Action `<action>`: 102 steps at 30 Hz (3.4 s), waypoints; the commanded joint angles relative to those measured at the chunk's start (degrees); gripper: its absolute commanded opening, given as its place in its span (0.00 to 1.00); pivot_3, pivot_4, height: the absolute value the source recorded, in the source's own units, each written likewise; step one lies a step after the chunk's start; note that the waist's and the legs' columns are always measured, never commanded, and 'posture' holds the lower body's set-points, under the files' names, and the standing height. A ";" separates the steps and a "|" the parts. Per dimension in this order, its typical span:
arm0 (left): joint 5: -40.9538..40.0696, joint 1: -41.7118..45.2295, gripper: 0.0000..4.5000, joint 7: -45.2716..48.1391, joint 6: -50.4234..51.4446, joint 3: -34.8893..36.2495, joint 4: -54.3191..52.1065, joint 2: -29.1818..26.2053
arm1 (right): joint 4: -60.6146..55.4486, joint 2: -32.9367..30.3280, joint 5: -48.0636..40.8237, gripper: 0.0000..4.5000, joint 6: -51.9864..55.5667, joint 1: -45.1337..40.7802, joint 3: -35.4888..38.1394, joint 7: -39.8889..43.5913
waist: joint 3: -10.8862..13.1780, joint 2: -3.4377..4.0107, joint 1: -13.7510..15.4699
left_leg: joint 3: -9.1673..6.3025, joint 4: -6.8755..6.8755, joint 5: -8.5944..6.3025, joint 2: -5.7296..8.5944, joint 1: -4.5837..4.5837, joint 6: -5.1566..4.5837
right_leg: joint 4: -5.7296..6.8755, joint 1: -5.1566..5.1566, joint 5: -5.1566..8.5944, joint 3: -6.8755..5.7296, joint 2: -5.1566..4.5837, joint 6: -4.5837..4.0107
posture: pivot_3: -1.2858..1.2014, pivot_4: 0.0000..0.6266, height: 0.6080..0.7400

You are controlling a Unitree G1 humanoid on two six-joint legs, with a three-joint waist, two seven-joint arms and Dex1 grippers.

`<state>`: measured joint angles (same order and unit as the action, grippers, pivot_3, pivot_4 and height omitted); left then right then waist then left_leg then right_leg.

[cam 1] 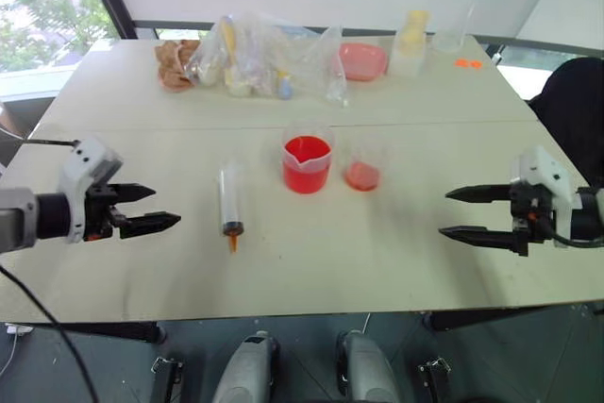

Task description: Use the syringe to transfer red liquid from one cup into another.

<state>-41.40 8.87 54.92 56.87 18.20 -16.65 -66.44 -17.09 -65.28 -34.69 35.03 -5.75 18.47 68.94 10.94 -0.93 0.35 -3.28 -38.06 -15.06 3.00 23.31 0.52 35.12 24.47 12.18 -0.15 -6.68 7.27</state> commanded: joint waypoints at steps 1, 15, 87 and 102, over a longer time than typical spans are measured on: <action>-0.54 1.89 0.99 -0.10 -0.15 -0.02 -0.43 0.62 | -2.17 1.14 -0.09 0.78 -0.69 0.91 0.85 -0.89 | 0.01 0.02 0.08 | 0.00 0.00 0.00 0.00 0.00 0.00 | 0.00 0.00 0.00 0.00 0.00 0.00 | 0.52 0.24 1.00; 7.05 -5.63 0.99 2.37 -8.49 -1.94 -2.10 -0.88 | -2.32 2.19 1.92 0.78 -1.93 0.71 -1.14 -2.38 | 0.03 0.07 0.21 | 0.01 0.00 0.00 0.01 0.02 0.00 | -0.01 0.03 0.01 0.01 -0.06 -0.03 | 0.52 0.24 1.00; 4.84 57.52 0.33 -17.87 -22.26 -12.05 31.13 45.48 | 4.38 15.03 7.82 0.78 -11.38 -31.92 -5.98 -25.48 | -0.08 -0.04 0.34 | 0.08 -0.07 0.24 0.36 0.02 0.33 | 0.06 -0.06 -0.27 0.02 -0.06 0.29 | 0.52 0.24 1.00; 15.92 53.85 0.33 -1.19 -36.88 -19.33 42.93 50.38 | 12.81 23.76 19.72 0.78 -24.74 -42.73 -14.79 -27.06 | -0.05 -0.04 -1.08 | 0.14 -0.08 0.14 0.30 0.09 0.08 | 0.09 0.06 -0.29 0.02 0.00 0.34 | 0.52 0.24 1.00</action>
<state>-25.91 62.84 52.73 21.46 -1.35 28.39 -15.69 -3.67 -41.44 -15.37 11.54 -46.68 3.07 41.93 10.88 -0.97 -0.72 -3.18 -38.14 -14.93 3.30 23.39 0.60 35.22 24.52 11.89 -0.13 -6.68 7.61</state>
